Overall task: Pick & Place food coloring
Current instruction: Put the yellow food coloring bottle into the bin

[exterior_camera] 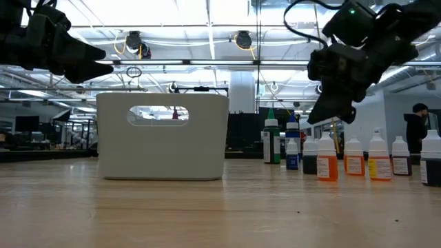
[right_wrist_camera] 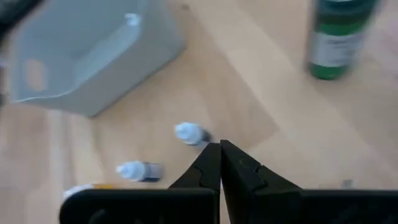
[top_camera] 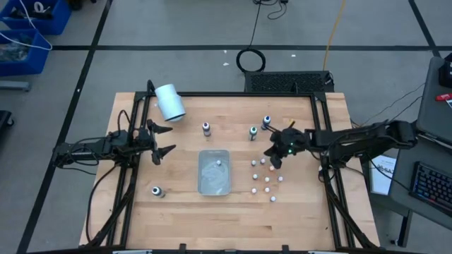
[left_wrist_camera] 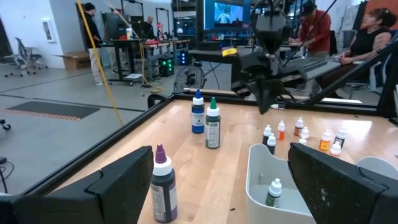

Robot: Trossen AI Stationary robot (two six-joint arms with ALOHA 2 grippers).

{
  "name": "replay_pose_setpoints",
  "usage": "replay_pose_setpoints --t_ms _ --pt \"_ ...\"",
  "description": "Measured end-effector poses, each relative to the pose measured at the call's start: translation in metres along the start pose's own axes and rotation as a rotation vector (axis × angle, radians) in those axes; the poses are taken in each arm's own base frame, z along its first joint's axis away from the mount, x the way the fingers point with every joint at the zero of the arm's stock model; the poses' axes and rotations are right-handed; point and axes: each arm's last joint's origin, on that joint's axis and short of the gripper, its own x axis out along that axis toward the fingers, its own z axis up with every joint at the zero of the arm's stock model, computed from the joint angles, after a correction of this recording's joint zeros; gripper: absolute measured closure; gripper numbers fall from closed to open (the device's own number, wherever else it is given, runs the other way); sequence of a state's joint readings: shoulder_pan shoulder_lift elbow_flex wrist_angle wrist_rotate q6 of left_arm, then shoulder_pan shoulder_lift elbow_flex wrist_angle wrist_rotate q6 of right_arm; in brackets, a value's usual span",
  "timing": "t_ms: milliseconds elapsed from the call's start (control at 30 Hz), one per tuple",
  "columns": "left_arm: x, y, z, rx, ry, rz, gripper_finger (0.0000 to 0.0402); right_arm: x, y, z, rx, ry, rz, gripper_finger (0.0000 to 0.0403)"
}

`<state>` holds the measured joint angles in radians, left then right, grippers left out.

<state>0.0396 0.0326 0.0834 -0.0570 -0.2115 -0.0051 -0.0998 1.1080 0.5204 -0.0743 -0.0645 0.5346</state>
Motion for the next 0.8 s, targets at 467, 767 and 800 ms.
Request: replay_pose_setpoints --t_ms 467,767,800 --pt "0.0 0.0 -0.001 0.003 0.009 0.0 0.0036 -0.015 -0.013 -0.039 0.395 0.379 -0.363 0.0403" --pt "0.0 0.0 -0.001 0.003 0.008 0.0 0.0036 -0.032 -0.008 -0.069 0.556 0.633 -0.539 0.0403" --pt "0.0 0.0 -0.001 0.003 0.008 0.0 0.0036 -0.033 -0.007 -0.071 0.573 0.653 -0.547 0.0403"
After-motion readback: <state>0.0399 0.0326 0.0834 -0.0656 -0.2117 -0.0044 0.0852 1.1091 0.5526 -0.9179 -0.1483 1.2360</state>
